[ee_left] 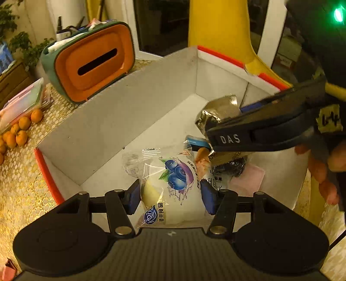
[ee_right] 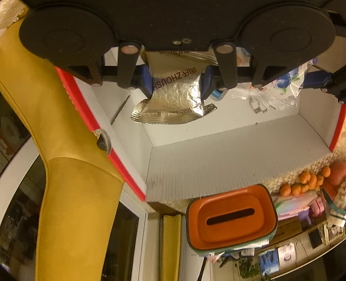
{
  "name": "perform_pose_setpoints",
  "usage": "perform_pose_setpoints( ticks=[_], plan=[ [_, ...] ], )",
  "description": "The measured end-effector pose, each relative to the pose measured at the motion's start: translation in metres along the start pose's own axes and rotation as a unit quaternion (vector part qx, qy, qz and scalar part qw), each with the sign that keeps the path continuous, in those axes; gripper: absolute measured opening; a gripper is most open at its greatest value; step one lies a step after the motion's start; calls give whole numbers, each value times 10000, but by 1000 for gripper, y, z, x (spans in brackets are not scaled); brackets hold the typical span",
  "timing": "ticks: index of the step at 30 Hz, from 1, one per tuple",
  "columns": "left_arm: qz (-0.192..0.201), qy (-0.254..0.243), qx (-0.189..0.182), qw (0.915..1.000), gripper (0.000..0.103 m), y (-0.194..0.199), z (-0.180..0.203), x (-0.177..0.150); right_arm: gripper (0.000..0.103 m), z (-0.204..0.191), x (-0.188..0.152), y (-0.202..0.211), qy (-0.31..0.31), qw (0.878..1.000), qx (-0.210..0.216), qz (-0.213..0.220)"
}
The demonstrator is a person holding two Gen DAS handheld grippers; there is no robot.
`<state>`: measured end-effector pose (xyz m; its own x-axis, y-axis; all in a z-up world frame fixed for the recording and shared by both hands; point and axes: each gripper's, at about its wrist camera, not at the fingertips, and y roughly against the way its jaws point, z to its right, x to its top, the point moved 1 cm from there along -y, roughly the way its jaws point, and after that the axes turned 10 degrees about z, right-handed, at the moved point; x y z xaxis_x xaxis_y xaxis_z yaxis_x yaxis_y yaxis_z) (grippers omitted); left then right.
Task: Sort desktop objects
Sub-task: 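Open the left tool to drop the bread pouch while the right tool releases the foil bag, then withdraw both open tools from the red box back to the table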
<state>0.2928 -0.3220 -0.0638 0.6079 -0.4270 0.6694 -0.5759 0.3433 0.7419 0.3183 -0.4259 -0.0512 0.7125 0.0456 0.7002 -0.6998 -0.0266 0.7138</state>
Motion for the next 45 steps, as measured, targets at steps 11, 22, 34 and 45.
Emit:
perform_pose_setpoints(
  ticks=[11, 22, 34, 45],
  plan=[
    [-383, 137, -32, 9992, 56, -9, -4, 1, 51, -4, -3, -2, 146, 9996, 29, -239],
    [-124, 324, 13, 9994, 72, 17, -6, 0, 66, -5, 0, 22, 83, 9999, 123, 16],
    [341, 417, 0, 9985, 72, 73, -8, -4, 75, -12, 4, 71, 118, 9989, 245, 373],
    [743, 404, 63, 9964, 72, 133, -13, -17, 76, -32, 0, 119, 281, 9970, 390, 607]
  ],
)
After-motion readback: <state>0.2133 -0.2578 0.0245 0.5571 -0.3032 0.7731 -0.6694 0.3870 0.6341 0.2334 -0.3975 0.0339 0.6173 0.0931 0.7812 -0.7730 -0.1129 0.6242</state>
